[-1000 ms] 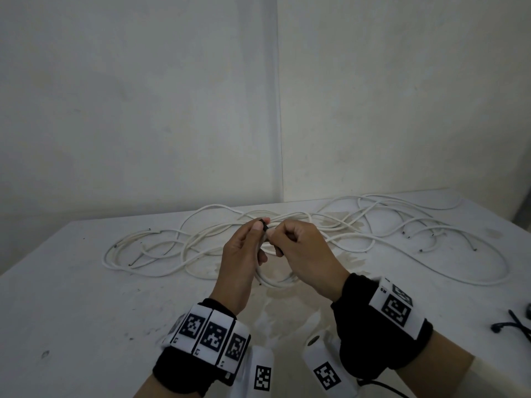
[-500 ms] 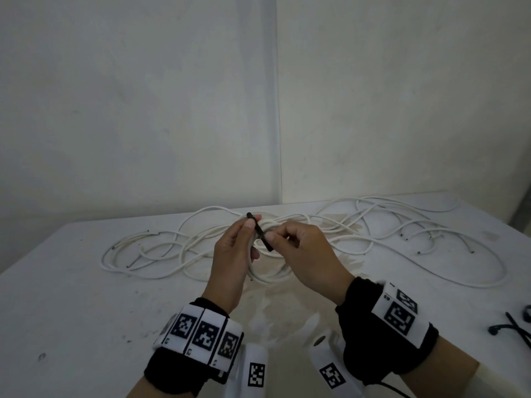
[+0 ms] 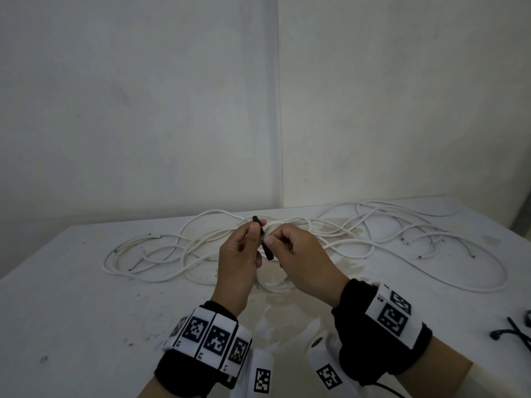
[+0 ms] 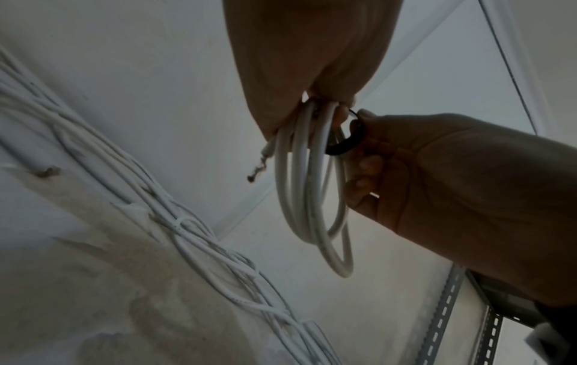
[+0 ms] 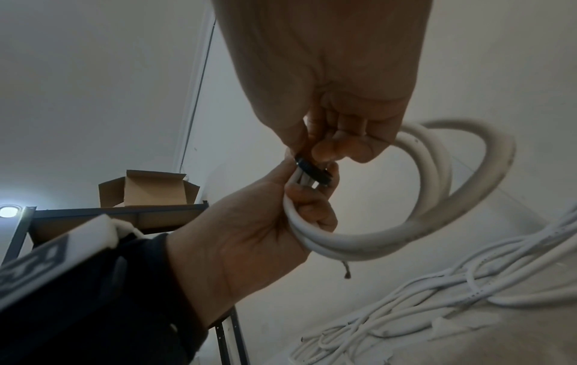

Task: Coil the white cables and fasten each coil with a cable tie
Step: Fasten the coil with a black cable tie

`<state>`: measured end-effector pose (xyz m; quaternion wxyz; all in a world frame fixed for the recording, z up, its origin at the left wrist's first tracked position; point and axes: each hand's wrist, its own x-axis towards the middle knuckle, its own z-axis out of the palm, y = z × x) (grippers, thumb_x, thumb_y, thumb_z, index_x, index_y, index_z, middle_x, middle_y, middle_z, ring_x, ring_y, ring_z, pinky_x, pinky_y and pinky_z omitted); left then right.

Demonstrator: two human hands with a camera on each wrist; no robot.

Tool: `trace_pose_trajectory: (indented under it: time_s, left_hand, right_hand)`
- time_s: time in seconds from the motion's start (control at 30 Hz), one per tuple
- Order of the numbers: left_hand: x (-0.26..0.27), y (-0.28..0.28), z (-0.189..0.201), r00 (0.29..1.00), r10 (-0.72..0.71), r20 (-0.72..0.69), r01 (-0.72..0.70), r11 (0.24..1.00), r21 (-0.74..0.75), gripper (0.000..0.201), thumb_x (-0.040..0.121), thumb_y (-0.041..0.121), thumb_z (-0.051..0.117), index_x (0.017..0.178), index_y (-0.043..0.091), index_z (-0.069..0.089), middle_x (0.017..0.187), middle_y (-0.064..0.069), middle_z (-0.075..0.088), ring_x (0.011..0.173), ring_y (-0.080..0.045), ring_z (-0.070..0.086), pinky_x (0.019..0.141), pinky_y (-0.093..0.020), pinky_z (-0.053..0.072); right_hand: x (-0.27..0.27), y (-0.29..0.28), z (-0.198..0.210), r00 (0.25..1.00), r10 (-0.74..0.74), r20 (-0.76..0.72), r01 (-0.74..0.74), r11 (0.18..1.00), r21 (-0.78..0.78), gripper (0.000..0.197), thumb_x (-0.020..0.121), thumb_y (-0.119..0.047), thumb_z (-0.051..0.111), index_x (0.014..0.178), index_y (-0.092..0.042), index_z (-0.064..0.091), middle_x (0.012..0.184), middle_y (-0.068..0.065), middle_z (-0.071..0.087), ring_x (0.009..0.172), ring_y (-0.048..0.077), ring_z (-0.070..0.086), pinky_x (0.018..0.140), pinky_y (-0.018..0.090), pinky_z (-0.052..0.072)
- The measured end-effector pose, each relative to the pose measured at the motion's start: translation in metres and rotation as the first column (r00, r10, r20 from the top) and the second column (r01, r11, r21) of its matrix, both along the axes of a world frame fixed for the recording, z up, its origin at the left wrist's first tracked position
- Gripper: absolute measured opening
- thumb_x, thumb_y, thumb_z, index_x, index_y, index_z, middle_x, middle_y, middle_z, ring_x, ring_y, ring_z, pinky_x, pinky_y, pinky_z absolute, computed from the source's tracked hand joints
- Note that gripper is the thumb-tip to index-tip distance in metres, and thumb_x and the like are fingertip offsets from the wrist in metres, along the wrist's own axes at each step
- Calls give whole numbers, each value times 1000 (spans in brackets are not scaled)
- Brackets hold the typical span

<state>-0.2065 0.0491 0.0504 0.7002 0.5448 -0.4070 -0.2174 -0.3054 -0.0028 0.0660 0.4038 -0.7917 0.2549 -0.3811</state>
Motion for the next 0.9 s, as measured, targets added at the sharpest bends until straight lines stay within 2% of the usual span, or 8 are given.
trace_pose_trajectory:
  time_s: [0.1, 0.17, 0.27, 0.5, 0.67, 0.73, 0.8, 0.9]
  left_hand:
    - [1, 0, -1, 1000, -5, -5, 5, 1000, -1, 27, 96, 25, 42, 103, 13, 65, 70, 4, 55, 44, -2, 37, 46, -13, 37]
    - [1, 0, -2, 1000, -2, 7, 2, 1000, 10, 26, 95, 25, 43, 101, 14, 66, 68, 5, 56, 44, -1, 38, 47, -13, 37]
    - [2, 0, -2, 1000, -3, 27, 3, 1000, 23, 23, 95, 26, 45, 93, 22, 67, 60, 12, 55, 44, -2, 38, 48, -14, 38]
    - [-4, 0, 1, 999, -34, 36, 34, 999, 5, 24, 95, 25, 45, 89, 27, 68, 56, 11, 52, 46, -2, 38, 49, -15, 37]
    - [1, 1, -3, 1000, -18, 5, 18, 1000, -9, 21, 95, 25, 45, 97, 27, 66, 60, 13, 54, 47, -3, 39, 49, -15, 38]
    - [-1, 1, -2, 999, -21, -35, 19, 999, -40, 23, 92, 34, 43, 95, 26, 65, 68, 7, 57, 52, -7, 42, 54, -21, 39]
    - [-3, 1, -2, 997, -44, -67, 40, 997, -66, 31, 88, 42, 42, 94, 22, 65, 77, -7, 58, 66, -18, 46, 64, -31, 40]
    - [-3, 0, -3, 994, -44, -96, 39, 997, -60, 28, 95, 31, 42, 94, 19, 67, 80, -11, 55, 68, -21, 43, 63, -32, 38]
  right_hand:
    - [1, 1, 0, 1000, -7, 11, 7, 1000, 7, 20, 92, -18, 52, 72, -13, 53, 69, -3, 56, 58, 10, 47, 62, 23, 41]
    - [1, 1, 0, 1000, -12, 7, 12, 1000, -4, 21, 92, -17, 52, 71, -14, 51, 70, 0, 57, 58, 12, 49, 59, 19, 40]
    - [1, 0, -1, 1000, -19, 25, 19, 1000, 11, 25, 92, -15, 52, 67, -18, 49, 65, -1, 56, 52, 7, 49, 51, 10, 38]
    - [5, 4, -2, 988, -106, 112, 111, 993, -41, 34, 93, -15, 50, 63, -29, 43, 60, -14, 48, 56, -6, 49, 57, 10, 37]
    - [4, 3, -1, 998, -68, 16, 70, 987, -146, 32, 93, -16, 51, 64, -26, 42, 57, -13, 45, 57, -5, 49, 55, 11, 36]
    - [4, 4, 0, 998, -52, -20, 47, 982, -184, 25, 92, -15, 51, 68, -18, 47, 57, -13, 45, 58, -6, 48, 56, 11, 35]
    - [5, 6, 0, 999, -21, -30, 14, 979, -203, 19, 92, -13, 51, 74, -13, 51, 58, -15, 46, 61, -8, 49, 58, 10, 35]
    - [4, 7, -2, 999, -22, -24, 17, 978, -208, 22, 93, -12, 50, 71, -14, 48, 58, -15, 44, 62, -7, 49, 59, 11, 35]
